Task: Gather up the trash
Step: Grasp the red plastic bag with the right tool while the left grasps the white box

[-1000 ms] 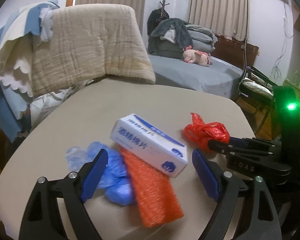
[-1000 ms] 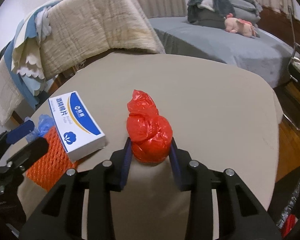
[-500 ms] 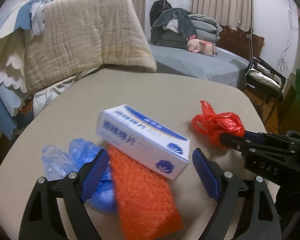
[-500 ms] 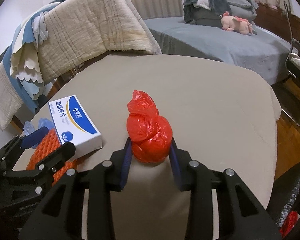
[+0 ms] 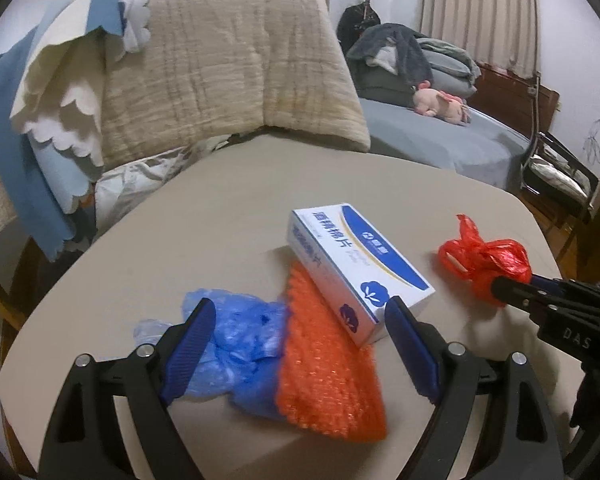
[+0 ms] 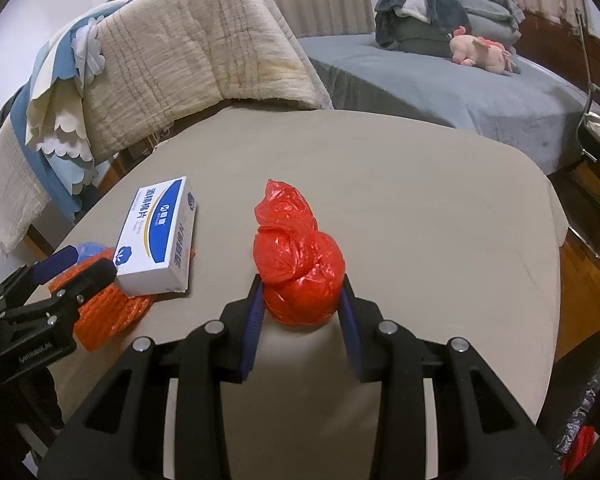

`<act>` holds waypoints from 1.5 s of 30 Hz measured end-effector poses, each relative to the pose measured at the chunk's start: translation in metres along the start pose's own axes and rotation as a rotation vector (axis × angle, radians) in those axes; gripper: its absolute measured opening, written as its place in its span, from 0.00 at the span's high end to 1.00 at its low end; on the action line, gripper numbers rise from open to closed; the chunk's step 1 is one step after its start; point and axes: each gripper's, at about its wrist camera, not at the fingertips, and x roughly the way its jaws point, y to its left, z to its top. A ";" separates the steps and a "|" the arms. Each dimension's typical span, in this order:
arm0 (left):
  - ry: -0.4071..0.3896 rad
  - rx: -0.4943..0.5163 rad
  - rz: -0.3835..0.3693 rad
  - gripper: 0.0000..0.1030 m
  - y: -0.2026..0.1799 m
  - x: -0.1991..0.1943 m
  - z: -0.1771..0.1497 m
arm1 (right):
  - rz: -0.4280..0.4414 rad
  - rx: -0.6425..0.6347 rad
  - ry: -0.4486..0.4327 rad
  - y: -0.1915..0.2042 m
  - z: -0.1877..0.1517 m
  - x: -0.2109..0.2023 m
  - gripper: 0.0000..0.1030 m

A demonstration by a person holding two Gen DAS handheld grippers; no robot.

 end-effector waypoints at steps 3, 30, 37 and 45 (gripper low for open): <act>-0.010 0.000 -0.025 0.18 -0.005 -0.004 0.004 | -0.007 -0.002 -0.005 -0.001 0.002 0.000 0.67; 0.105 -0.007 0.014 0.32 -0.058 0.064 0.024 | -0.005 0.051 -0.001 -0.032 0.006 0.008 0.67; 0.055 -0.016 -0.046 0.35 -0.054 0.046 0.021 | -0.002 0.051 -0.010 -0.031 0.005 0.004 0.67; -0.006 0.008 -0.116 0.36 -0.064 0.012 0.031 | -0.010 0.063 -0.070 -0.033 0.009 -0.025 0.67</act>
